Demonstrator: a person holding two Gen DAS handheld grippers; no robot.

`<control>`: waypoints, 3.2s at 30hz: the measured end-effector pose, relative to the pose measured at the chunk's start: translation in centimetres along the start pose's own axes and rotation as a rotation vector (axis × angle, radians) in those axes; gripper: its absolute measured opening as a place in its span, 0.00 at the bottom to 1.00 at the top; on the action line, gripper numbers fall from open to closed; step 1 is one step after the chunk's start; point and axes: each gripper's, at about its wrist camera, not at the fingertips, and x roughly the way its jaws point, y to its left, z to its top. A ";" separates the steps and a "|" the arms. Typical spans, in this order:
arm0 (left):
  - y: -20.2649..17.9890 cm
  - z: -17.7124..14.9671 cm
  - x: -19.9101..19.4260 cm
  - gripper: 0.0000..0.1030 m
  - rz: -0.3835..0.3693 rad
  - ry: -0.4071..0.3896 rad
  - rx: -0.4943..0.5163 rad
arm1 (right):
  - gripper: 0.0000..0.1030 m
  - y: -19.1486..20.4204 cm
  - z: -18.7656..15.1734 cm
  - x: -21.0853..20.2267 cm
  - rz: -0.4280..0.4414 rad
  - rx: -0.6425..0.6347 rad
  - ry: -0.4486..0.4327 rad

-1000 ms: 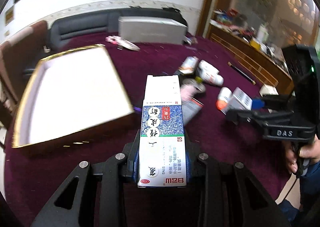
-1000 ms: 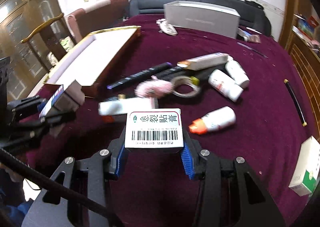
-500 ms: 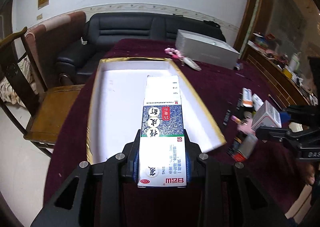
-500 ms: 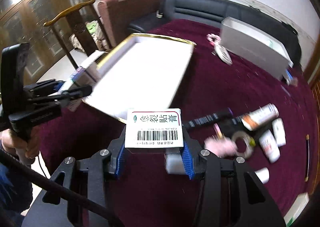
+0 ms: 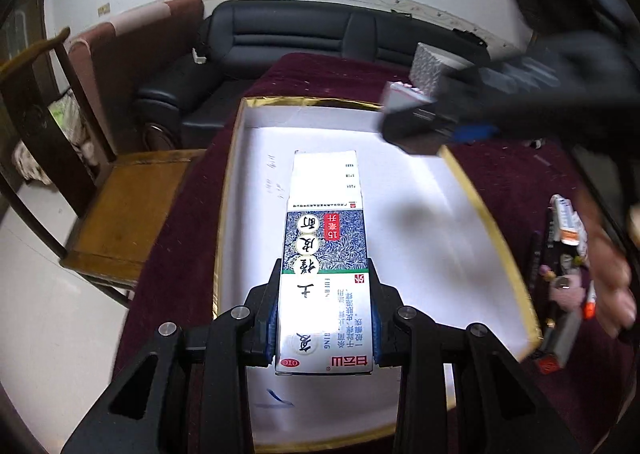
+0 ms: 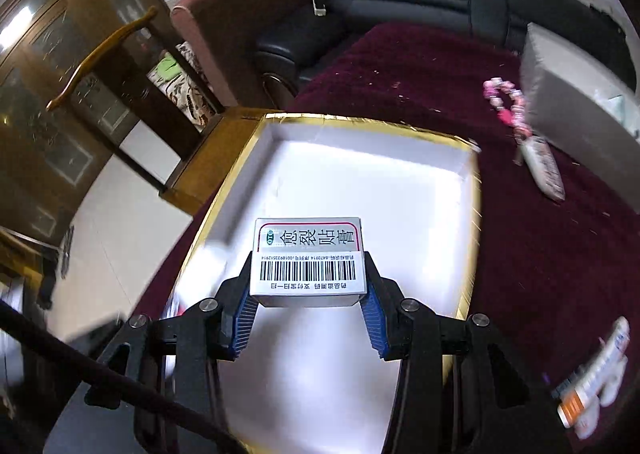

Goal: Organize objects
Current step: 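Carry both boxes into the gold-rimmed white tray and open both tools, then grasp the grey red-striped box with the left tool while the right tool grasps the orange-capped bottle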

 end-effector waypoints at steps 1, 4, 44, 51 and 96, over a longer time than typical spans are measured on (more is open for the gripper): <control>0.0 0.2 0.2 0.28 0.005 0.003 0.003 | 0.43 -0.1 1.1 1.3 0.012 0.018 0.006; 0.0 0.8 1.3 0.28 0.005 0.028 -0.009 | 0.43 0.3 3.0 3.7 0.031 0.038 0.022; 1.9 0.9 2.3 0.30 0.001 0.027 -0.175 | 0.61 2.9 7.4 9.9 -0.020 -0.048 0.004; 1.8 1.1 1.0 0.31 0.030 -0.008 -0.154 | 0.61 2.3 5.7 6.4 0.008 -0.014 -0.032; -27.6 -8.7 -4.0 0.31 -0.333 0.108 0.580 | 0.69 -24.0 -25.4 -16.5 0.057 0.397 -0.366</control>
